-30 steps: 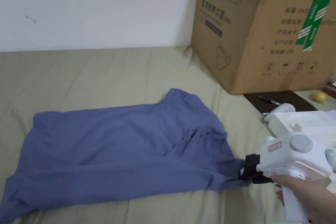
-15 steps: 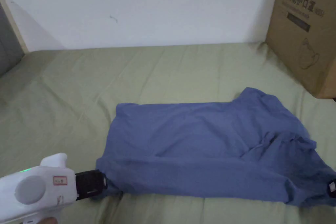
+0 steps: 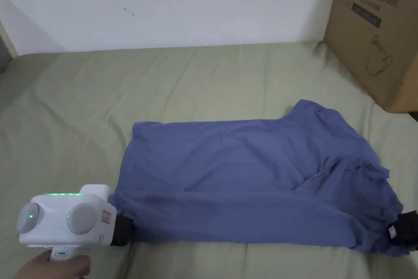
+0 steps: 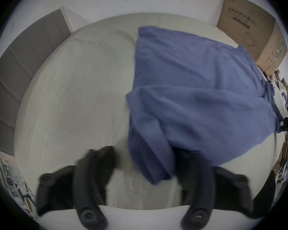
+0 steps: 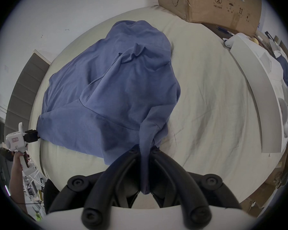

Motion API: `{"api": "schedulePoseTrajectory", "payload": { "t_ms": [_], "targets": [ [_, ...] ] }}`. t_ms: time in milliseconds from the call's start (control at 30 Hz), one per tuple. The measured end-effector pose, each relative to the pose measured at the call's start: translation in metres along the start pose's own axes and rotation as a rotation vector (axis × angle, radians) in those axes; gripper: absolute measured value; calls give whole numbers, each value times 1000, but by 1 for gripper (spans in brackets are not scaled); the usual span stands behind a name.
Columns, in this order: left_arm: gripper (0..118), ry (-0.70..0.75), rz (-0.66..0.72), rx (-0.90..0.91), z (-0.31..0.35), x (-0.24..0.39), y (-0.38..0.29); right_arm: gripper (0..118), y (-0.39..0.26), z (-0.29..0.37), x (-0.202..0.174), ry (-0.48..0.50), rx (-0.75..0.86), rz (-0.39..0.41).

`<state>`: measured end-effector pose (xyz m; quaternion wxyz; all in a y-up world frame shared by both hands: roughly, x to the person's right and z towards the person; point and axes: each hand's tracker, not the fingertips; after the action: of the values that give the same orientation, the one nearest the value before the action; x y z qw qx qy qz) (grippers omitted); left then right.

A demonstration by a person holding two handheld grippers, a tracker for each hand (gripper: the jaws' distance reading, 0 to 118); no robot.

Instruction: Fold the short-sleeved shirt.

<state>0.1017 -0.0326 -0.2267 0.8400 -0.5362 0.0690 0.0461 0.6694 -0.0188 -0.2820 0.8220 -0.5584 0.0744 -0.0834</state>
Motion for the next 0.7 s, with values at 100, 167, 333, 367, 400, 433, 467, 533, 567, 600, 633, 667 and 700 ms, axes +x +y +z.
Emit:
{"api": "schedulePoseTrajectory", "payload": {
  "t_ms": [100, 167, 333, 367, 400, 433, 467, 533, 567, 600, 633, 667, 700],
  "targets": [
    [2, -17, -119, 48, 1, 8, 6, 8, 0, -6, 1, 7, 1, 11],
    [2, 12, -177, 29, -4, 12, 7, 8, -2, -6, 2, 12, 16, 15],
    [2, 25, -192, 44, 19, 7, 7, 8, -4, 13, 7, 38, 99, -2],
    [2, 17, -183, 58, 20, 0, 12, 8, -2, 16, 10, 48, 102, -9],
    [2, 6, -173, 65, 26, -6, 16, 8, -1, 21, 13, 74, 105, -15],
    [1, -10, -155, 71, 33, -10, 19, 8, 1, 26, 16, 80, 103, -13],
    [1, -73, -132, 82, 42, -15, 23, 7, 3, 34, 18, 77, 109, -11],
    [1, -124, -96, 77, 65, -16, 26, 7, 5, 51, 24, 98, 134, -23],
    [1, -126, -104, 83, 73, -17, 27, 7, 5, 59, 27, 127, 139, -36],
    [1, -128, -110, 85, 81, -19, 27, 7, 6, 68, 30, 149, 144, -47],
    [1, -134, -114, 87, 84, -23, 24, 7, 6, 76, 33, 162, 148, -58],
    [1, -151, -111, 88, 89, -26, 22, 7, 4, 83, 35, 167, 154, -65],
    [1, -170, -100, 84, 95, -29, 20, 7, 3, 91, 38, 176, 161, -74]
  ]
}}
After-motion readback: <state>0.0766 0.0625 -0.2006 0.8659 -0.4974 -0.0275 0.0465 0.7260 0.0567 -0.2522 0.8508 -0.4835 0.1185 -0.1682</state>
